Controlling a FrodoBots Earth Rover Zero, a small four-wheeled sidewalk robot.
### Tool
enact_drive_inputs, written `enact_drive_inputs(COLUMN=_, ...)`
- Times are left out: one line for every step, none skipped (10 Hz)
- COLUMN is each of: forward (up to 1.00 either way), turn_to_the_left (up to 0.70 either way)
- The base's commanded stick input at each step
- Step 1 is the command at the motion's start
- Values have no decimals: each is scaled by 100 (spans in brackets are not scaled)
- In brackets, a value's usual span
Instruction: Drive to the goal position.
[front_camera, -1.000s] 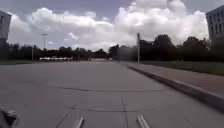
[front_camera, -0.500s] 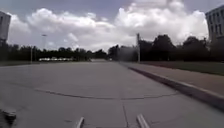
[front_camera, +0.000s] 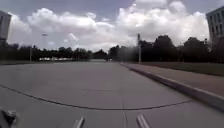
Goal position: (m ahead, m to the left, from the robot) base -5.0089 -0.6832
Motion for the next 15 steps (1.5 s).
enact_drive_inputs(forward=70, turn_to_the_left=0)
enact_drive_inputs(forward=70, turn_to_the_left=0)
enact_drive_inputs(forward=70, turn_to_the_left=0)
enact_drive_inputs(forward=70, turn_to_the_left=0)
enact_drive_inputs(forward=70, turn_to_the_left=0)
enact_drive_inputs(forward=70, turn_to_the_left=0)
enact_drive_inputs(forward=70, turn_to_the_left=0)
enact_drive_inputs(forward=70, turn_to_the_left=0)
enact_drive_inputs(forward=70, turn_to_the_left=0)
enact_drive_inputs(forward=70, turn_to_the_left=0)
enact_drive_inputs(forward=70, turn_to_the_left=0)
enact_drive_inputs(forward=70, turn_to_the_left=0)
enact_drive_inputs(forward=70, turn_to_the_left=0)
enact_drive_inputs(forward=70, turn_to_the_left=0)
enact_drive_inputs(forward=70, turn_to_the_left=0)
